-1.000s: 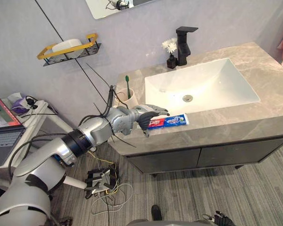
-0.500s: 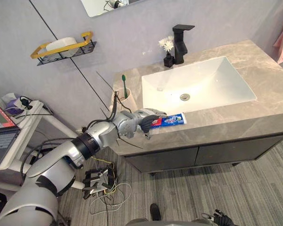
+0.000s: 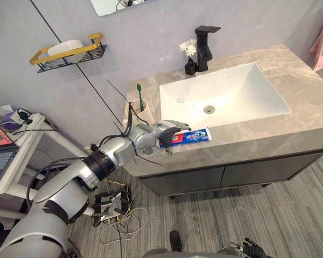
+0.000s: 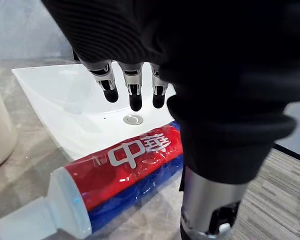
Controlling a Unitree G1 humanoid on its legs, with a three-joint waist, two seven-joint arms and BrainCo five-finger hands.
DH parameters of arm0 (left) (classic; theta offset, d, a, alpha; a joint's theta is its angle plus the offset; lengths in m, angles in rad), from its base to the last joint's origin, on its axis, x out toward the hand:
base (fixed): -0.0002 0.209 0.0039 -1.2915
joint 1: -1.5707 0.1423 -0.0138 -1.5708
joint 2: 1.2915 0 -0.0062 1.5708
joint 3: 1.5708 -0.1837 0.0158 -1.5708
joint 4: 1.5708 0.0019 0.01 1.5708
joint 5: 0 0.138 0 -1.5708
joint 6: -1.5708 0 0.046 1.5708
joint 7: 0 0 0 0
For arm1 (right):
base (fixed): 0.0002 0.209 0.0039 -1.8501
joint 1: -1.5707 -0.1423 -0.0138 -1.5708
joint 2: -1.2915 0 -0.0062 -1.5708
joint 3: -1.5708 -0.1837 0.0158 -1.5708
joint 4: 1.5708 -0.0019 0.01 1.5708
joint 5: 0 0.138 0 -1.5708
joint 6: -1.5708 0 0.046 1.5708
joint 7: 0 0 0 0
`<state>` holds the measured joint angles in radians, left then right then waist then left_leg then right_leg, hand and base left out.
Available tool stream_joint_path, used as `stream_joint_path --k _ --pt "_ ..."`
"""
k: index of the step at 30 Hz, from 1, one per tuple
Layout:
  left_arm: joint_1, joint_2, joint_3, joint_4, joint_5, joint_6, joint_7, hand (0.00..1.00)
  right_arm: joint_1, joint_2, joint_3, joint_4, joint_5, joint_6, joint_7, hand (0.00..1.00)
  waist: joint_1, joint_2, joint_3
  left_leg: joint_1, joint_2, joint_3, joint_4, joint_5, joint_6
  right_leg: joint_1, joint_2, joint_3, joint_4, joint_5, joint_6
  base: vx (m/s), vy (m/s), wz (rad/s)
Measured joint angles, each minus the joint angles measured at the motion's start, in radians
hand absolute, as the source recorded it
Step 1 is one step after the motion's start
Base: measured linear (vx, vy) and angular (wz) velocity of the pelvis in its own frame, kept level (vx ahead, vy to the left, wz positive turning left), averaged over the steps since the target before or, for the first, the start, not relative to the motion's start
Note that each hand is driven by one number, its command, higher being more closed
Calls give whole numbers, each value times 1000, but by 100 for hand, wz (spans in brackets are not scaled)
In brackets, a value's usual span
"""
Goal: Organize washtable
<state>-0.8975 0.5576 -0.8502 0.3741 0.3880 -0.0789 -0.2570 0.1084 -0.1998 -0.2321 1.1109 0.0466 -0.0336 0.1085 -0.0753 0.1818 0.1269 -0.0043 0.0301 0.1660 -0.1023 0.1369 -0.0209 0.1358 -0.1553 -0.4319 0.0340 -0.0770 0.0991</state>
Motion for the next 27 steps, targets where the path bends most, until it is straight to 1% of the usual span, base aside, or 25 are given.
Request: stream_joint_path --k 11,17,22,27 --pt "-41 -6 1 17 17 5 1 0 0 8 -4 -7 0 0 0 0 0 -9 6 0 0 0 0 0 0 -2 0 1 1 0 0 0 0 0" --pt "-42 -8 1 28 18 6 1 0 0 14 -4 -9 0 0 0 0 -2 -12 8 0 0 1 0 0 0 -3 0 4 1 0 0 0 0 0" --pt "-42 -11 1 28 18 7 1 0 1 20 -4 -18 0 0 0 0 -2 -19 13 0 0 2 0 0 0 -4 0 6 1 0 0 0 0 0" --pt "-40 -24 1 28 18 9 1 0 1 20 -4 -18 0 0 0 0 -2 -20 13 -1 1 3 0 0 0 -6 0 8 0 0 0 0 0 0"
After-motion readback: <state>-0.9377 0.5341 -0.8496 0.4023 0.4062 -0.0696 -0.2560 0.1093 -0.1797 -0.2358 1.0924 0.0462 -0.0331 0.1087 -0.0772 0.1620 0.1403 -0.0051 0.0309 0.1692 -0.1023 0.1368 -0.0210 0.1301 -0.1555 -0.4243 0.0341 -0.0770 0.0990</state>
